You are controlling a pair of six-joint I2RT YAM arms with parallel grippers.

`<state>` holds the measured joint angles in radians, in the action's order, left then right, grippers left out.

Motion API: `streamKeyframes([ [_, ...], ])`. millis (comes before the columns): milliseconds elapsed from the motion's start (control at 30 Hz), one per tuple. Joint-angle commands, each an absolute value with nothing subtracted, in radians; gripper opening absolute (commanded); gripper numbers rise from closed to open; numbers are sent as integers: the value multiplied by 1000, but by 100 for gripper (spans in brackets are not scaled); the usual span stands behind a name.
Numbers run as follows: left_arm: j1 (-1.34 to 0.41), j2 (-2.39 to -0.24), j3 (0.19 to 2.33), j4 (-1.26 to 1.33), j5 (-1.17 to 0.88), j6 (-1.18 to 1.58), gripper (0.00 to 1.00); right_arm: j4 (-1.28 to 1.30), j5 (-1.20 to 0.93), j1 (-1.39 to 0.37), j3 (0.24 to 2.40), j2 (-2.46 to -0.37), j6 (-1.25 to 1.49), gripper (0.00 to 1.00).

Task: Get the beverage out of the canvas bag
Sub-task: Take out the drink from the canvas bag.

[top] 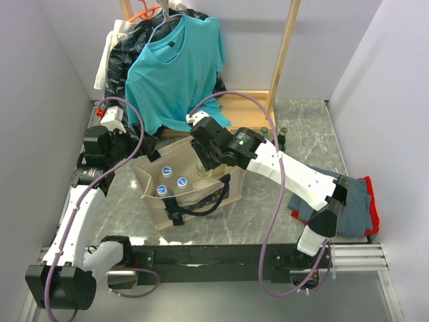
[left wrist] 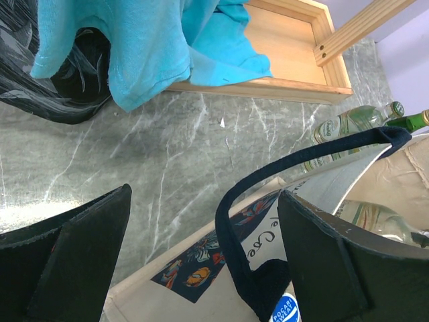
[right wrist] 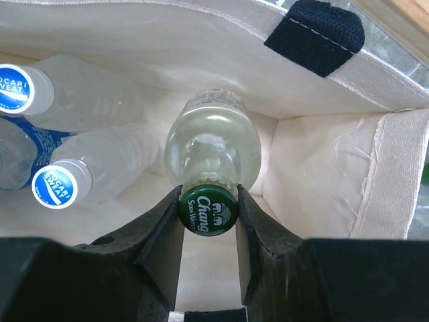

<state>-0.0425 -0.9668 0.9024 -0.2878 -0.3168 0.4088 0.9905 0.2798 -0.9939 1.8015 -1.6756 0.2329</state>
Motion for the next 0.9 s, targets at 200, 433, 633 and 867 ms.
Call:
streamKeyframes([
  [200,-40,-953,891,-238,-334,416,96,914,316,-996,1913,-1620,212,0],
  [433,-40,-948,887,-235,-342,419,96,1061,285,-992,2097,-1692,167,0],
  [633,-40,-943,881,-236,-342,419,96,1146,206,-985,2215,-1740,169,0],
  [867,-40,-940,882,-239,-341,417,96,1167,147,-973,2235,-1730,173,0],
])
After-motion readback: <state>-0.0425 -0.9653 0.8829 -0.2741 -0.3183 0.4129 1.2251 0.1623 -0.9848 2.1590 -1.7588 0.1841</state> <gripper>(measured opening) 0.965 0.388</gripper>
